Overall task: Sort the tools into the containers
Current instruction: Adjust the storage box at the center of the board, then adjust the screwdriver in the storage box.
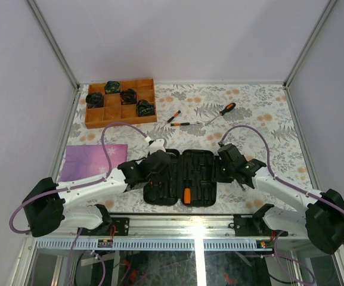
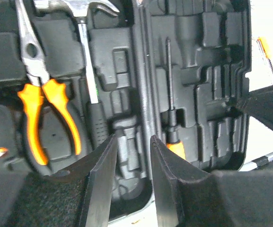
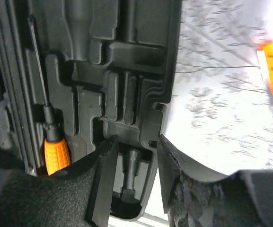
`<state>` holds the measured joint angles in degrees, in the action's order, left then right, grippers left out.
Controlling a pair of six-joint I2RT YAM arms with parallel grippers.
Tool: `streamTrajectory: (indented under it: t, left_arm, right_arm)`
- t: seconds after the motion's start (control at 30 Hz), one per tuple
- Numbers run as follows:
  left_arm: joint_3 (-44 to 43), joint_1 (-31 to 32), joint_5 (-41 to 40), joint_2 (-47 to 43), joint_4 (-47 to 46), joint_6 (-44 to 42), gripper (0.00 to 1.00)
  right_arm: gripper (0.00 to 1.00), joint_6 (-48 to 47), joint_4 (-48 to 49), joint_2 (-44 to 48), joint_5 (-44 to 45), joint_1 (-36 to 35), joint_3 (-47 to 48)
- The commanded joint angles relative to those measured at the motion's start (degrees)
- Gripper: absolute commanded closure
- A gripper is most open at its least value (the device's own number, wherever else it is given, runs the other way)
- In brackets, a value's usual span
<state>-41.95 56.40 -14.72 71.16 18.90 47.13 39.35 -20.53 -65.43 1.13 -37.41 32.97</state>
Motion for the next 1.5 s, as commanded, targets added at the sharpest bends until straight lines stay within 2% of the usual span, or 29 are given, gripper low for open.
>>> streamTrajectory:
  t: [0.0, 0.13, 0.33, 0.43, 0.7, 0.83, 1.47]
  left_arm:
    - [-0.4, 0.9, -2.6, 0.5, -0.5, 1.3, 0.67]
    - [-1.0, 2.1, -3.0, 1.5, -0.4, 1.4, 0.67]
    - [-0.7, 4.7, -4.0, 2.4, -0.4, 2.7, 0.67]
    - [-0.7, 6.0, -4.0, 2.8, -0.5, 3.6, 0.67]
    - [-2.1, 10.4, -3.9, 7.2, -2.3, 5.4, 0.69]
    - [-2.5, 11.4, -4.9, 9.1, -2.3, 6.3, 0.71]
    - [-7.0, 11.6, -6.2, 15.0, -2.8, 4.0, 0.72]
  right_arm:
    - [0.56, 1.3, 9.5, 0.2, -14.8, -0.4, -2.1]
    - [0.56, 1.7, 7.3, 1.1, -13.5, -0.4, -0.9]
    - [0.53, 0.6, -0.8, 6.8, 1.3, -0.4, 1.8]
    - [0.53, -0.1, -1.4, 9.7, 4.2, -0.4, 2.0]
    - [0.54, 0.0, 1.2, 10.0, 1.6, -0.4, 1.7]
    - [0.60, -0.2, 3.2, 8.8, -0.7, -0.3, 1.9]
    - [0.66, -1.4, 8.7, 2.6, -5.9, -0.5, 4.2]
